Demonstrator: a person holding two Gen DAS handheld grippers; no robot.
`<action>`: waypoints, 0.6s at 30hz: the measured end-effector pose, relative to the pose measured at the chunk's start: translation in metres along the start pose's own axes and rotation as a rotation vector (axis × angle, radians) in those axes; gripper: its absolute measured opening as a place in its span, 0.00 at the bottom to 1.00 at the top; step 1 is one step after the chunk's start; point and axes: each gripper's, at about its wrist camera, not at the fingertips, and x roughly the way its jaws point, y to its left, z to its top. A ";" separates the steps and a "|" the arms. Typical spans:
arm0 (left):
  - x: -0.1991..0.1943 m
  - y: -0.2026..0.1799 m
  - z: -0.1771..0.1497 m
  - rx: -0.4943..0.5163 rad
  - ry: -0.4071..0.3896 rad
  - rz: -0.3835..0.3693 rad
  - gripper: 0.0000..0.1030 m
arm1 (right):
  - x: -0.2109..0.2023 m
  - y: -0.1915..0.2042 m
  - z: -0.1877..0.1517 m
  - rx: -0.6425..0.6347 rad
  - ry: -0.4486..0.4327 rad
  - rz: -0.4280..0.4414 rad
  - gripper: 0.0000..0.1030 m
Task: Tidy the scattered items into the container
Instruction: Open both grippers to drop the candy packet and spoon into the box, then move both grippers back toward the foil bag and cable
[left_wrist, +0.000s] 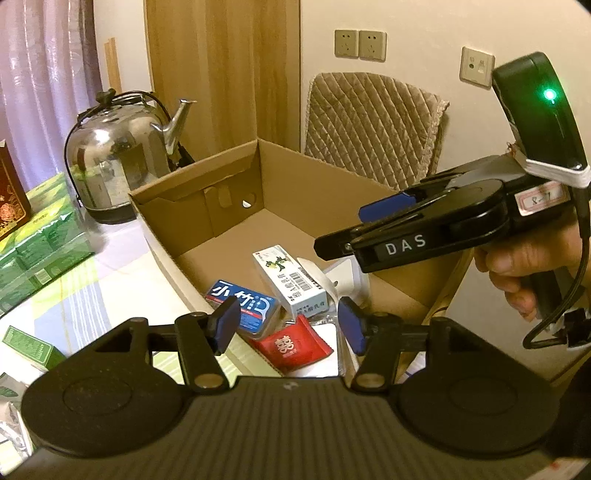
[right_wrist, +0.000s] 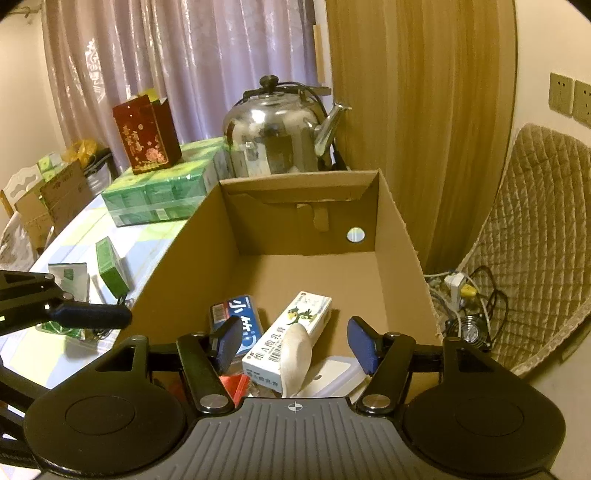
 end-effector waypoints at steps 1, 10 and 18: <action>-0.003 0.001 0.000 -0.001 -0.004 0.002 0.54 | -0.002 0.002 0.001 -0.001 -0.003 -0.002 0.63; -0.039 0.013 -0.005 -0.031 -0.047 0.034 0.58 | -0.032 0.024 0.017 0.001 -0.065 -0.017 0.72; -0.082 0.038 -0.027 -0.069 -0.062 0.097 0.61 | -0.051 0.081 0.032 -0.068 -0.113 0.035 0.75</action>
